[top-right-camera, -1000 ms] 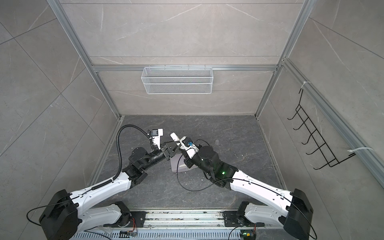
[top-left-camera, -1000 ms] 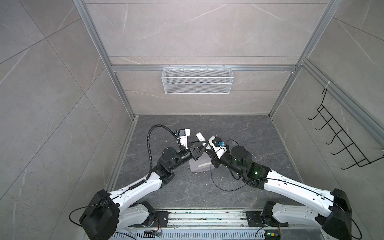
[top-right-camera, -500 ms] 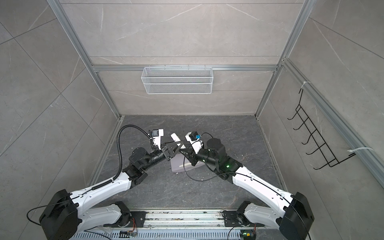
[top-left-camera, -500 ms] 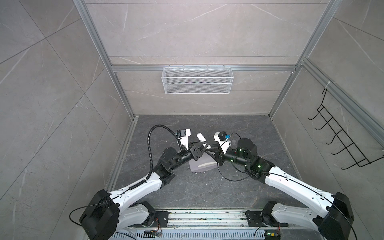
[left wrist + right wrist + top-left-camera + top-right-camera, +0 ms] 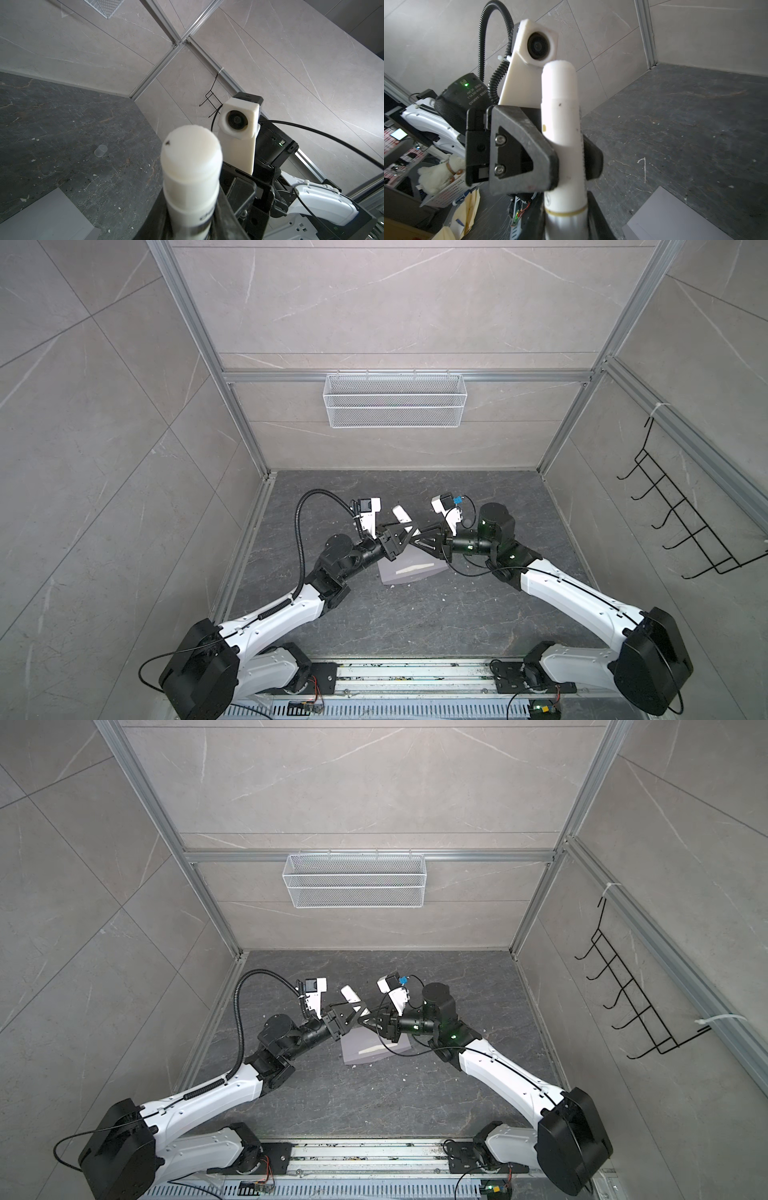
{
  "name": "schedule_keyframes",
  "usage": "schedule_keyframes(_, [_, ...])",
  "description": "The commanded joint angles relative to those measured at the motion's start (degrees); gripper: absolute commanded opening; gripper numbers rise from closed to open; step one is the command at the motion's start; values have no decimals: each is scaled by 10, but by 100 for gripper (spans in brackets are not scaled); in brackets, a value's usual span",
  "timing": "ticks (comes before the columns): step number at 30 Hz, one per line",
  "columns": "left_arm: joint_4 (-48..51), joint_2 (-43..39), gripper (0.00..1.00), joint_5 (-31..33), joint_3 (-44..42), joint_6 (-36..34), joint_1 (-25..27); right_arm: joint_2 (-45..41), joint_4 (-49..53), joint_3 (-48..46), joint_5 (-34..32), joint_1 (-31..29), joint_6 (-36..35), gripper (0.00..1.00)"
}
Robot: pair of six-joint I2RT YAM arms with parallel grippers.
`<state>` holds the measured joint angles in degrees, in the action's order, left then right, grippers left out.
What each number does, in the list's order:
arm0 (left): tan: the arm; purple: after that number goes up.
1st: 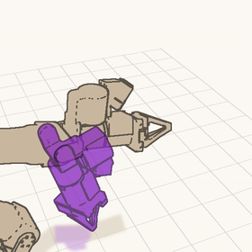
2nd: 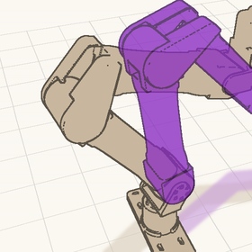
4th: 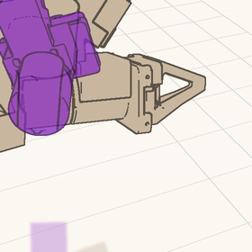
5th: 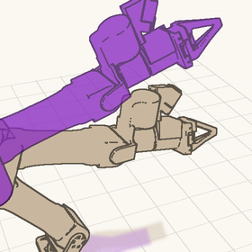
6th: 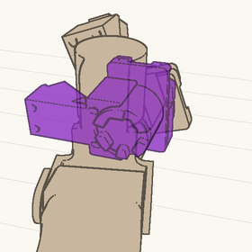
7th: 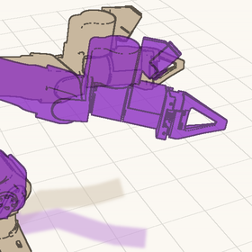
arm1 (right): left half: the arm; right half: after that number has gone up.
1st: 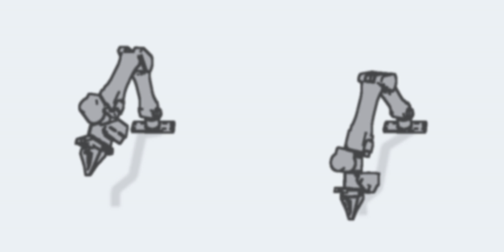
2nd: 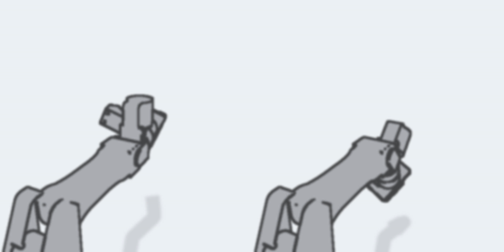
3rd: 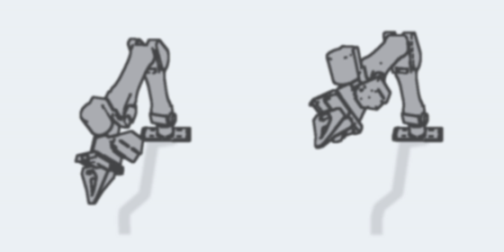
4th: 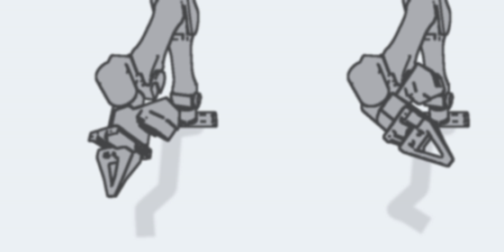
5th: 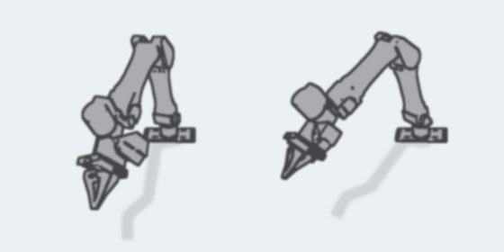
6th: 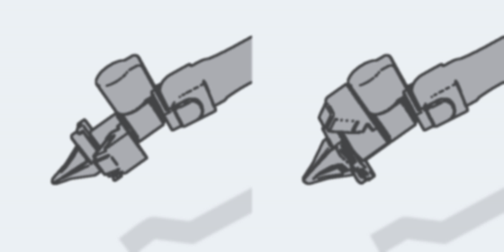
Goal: Place the letter into the envelope and seal it
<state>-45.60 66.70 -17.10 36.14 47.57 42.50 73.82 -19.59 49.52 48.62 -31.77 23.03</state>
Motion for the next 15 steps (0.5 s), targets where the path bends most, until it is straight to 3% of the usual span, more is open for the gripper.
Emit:
schedule_keyframes(1, [-50,-21,0,-39,5,-20,1,22,-81,14,3,51,95,2])
schedule_keyframes(8, [-53,-23,0,-44,5,-23,1,62,-133,15,37,71,156,3])
schedule_keyframes(15, [-50,-20,0,-42,5,-22,1,56,-91,22,27,71,127,6])
